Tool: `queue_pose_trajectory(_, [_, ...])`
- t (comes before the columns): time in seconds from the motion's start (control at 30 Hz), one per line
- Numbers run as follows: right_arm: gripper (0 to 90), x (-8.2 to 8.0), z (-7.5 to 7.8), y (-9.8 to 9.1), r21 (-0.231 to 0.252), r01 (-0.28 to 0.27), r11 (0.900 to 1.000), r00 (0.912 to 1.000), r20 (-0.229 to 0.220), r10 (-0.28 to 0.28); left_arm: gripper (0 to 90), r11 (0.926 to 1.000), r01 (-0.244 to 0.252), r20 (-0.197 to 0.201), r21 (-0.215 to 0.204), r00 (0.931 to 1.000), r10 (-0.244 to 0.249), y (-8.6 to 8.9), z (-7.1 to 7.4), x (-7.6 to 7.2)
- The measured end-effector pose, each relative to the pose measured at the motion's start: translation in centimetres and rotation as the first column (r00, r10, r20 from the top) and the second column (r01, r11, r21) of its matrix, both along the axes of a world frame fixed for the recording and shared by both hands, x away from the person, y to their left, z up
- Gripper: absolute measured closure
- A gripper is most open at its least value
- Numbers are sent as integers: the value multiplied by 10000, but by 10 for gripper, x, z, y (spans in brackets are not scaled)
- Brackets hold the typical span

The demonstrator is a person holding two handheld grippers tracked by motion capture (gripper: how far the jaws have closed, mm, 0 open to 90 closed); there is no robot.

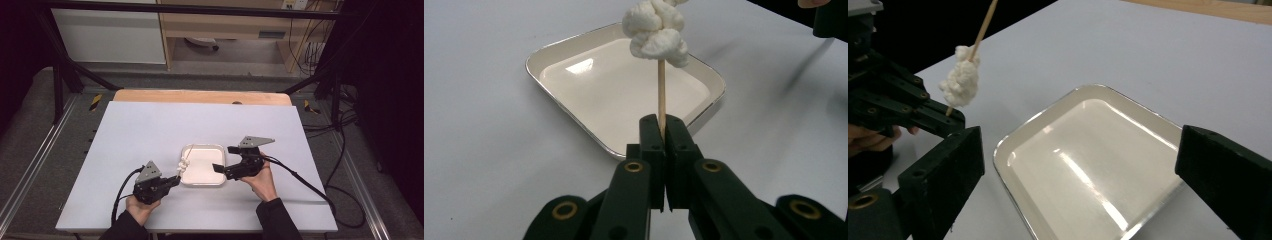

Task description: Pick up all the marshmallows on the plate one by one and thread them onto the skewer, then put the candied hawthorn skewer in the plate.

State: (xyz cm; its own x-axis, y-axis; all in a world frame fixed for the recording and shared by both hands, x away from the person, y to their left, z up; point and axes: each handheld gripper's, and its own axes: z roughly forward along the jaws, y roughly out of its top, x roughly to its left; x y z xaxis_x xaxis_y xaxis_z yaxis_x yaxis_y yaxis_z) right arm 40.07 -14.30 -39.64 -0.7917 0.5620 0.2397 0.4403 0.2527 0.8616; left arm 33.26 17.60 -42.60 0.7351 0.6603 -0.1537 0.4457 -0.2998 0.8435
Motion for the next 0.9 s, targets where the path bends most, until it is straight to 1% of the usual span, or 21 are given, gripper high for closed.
queue_pose_trajectory(0.03, [47, 0, -2, -4, -49, 82, 10000, 10000, 40, -82, 881, 10000, 11, -37, 52, 10000, -11, 0, 0, 1])
queue_pose_trajectory(0.1, [25, 0, -5, -11, -311, 234, 9992, 9997, 15, -234, 881, 10000, 61, -122, 37, 9999, -61, 0, 2, 1])
queue_pose_trajectory(0.13, [14, 0, -7, -16, -523, 284, 9982, 9996, -19, -285, 881, 9999, 84, -144, 58, 9999, -83, 0, 3, 2])
queue_pose_trajectory(0.2, [6, -1, -11, -23, -666, 374, 9971, 9991, -152, -385, 880, 9999, 119, -128, 85, 9998, -118, 1, 6, 2])
queue_pose_trajectory(0.23, [6, -1, -13, -27, -714, 455, 9964, 9987, -193, -469, 880, 9999, 135, -119, 105, 9998, -134, 1, 7, 3])
queue_pose_trajectory(0.33, [4, -5, -19, -39, -739, 809, 9940, 9967, -27, -813, 880, 9999, 126, -161, 62, 9998, -125, 1, 10, 4])
queue_pose_trajectory(0.37, [4, -6, -20, -42, -716, 852, 9938, 9964, 28, -852, 880, 9999, 154, -177, 74, 9997, -153, 1, 11, 5])
queue_pose_trajectory(0.47, [2, -8, -25, -53, -893, 1035, 9906, 9946, -22, -1042, 880, 9998, 149, -218, 150, 9997, -146, 1, 14, 7])
queue_pose_trajectory(0.5, [2, -8, -26, -56, -996, 1116, 9887, 9937, 47, -1117, 879, 9997, 145, -266, 174, 9995, -141, 1, 15, 8])
queue_pose_trajectory(0.6, [2, -11, -30, -65, -1217, 1372, 9830, 9905, 67, -1374, 879, 9996, 145, -372, 227, 9992, -136, 0, 17, 11])
queue_pose_trajectory(0.63, [2, -11, -30, -65, -1217, 1372, 9830, 9905, 67, -1374, 879, 9996, 145, -372, 227, 9992, -136, 0, 17, 11])
queue_pose_trajectory(0.67, [2, -12, -32, -72, -1282, 1467, 9808, 9892, 133, -1462, 879, 9994, 146, -447, 312, 9989, -132, 0, 18, 13])
queue_pose_trajectory(0.77, [2, -15, -35, -79, -1218, 1432, 9822, 9897, 93, -1432, 879, 9990, 176, -565, 417, 9983, -152, -1, 20, 17])
queue_pose_trajectory(0.83, [3, -16, -38, -85, -1310, 1455, 9806, 9894, 159, -1447, 879, 9988, 161, -728, 453, 9973, -128, -2, 20, 19])
queue_pose_trajectory(0.9, [2, -18, -40, -89, -1332, 1523, 9793, 9883, 101, -1523, 879, 9983, 156, -894, 558, 9959, -105, -4, 21, 23])
